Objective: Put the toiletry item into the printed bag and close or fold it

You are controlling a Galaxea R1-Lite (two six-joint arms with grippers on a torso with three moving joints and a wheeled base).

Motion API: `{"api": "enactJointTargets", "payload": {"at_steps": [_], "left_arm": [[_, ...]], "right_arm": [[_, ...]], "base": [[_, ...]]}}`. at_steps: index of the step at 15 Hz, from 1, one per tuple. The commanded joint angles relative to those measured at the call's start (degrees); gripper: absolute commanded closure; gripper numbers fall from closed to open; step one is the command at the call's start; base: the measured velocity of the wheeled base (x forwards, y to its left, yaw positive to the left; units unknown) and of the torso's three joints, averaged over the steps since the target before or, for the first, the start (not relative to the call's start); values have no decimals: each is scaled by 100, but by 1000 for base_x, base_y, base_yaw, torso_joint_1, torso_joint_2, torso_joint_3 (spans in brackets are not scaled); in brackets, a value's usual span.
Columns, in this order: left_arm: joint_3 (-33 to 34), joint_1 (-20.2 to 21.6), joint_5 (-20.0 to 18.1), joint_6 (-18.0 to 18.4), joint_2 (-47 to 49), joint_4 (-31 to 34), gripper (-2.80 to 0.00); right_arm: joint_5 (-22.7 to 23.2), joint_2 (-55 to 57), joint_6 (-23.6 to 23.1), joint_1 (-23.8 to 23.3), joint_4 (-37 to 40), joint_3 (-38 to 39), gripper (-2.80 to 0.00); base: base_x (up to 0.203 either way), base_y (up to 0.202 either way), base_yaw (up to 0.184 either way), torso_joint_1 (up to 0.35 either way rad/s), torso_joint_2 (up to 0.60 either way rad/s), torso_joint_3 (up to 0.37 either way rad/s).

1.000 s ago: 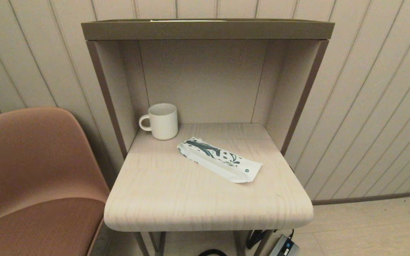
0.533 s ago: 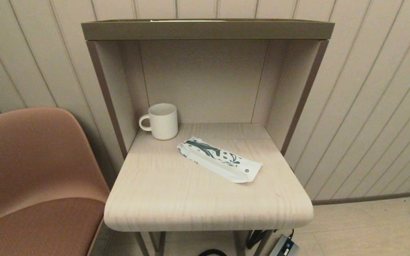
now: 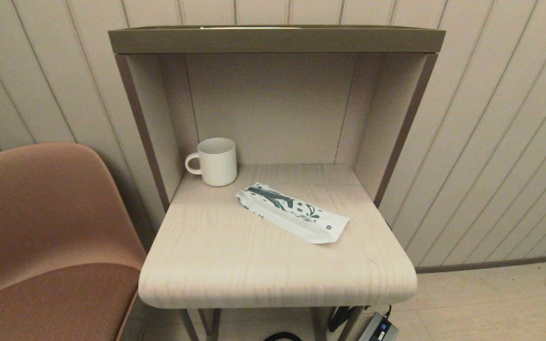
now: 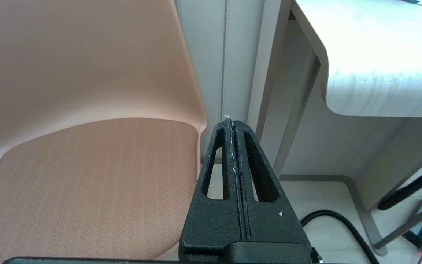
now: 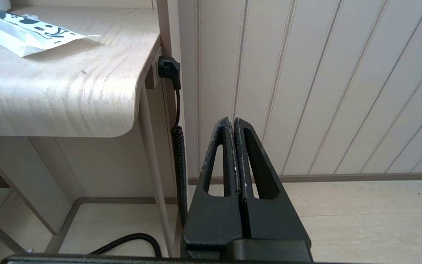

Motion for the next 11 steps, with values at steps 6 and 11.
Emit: {"api": "enactJointTargets", "payload": {"at_steps": [6, 11], "left_arm": [[-8, 0, -3, 4, 9, 5, 0], [1, -4, -3, 4, 4, 9, 0]], "right_arm": [[0, 9, -27, -4, -3, 0, 0], [0, 0, -36, 5, -3, 0, 0]], "base": [[0, 0, 0, 0, 0, 0], [0, 0, 0, 0, 0, 0]]}}
